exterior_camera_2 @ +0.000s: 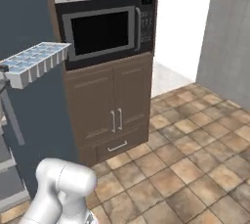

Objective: Open the freezer door, pick up the ice cube tray from the freezer, and place it on the dining counter.

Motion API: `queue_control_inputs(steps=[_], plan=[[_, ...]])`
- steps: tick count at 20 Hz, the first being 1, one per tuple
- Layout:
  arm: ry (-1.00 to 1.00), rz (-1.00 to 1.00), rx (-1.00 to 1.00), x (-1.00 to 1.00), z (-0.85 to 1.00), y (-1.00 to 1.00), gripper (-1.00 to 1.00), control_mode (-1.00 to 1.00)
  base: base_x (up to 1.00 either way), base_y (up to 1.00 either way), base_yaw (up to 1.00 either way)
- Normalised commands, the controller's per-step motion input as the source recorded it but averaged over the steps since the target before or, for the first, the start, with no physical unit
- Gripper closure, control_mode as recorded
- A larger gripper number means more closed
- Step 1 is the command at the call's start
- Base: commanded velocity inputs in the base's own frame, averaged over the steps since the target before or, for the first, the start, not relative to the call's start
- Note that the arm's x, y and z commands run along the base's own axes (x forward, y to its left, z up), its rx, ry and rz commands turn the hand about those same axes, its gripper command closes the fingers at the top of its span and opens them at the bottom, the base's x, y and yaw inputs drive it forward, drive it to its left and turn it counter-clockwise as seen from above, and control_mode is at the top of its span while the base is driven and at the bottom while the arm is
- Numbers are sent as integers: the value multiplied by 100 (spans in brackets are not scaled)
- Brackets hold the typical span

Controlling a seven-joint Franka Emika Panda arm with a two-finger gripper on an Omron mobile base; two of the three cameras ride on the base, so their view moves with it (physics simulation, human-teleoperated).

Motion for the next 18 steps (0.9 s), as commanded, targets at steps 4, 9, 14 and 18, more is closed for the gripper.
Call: queue_control_inputs(steps=[4, 9, 14, 18], plan=[[0, 0, 0, 0, 0, 0, 100, 100, 0, 0, -96], [0, 0, 0, 0, 0, 0, 100, 100, 0, 3, -98], [0, 0, 0, 0, 0, 0, 100, 100, 0, 11, -98], [0, 0, 0, 0, 0, 0, 100, 100, 0, 17, -97]])
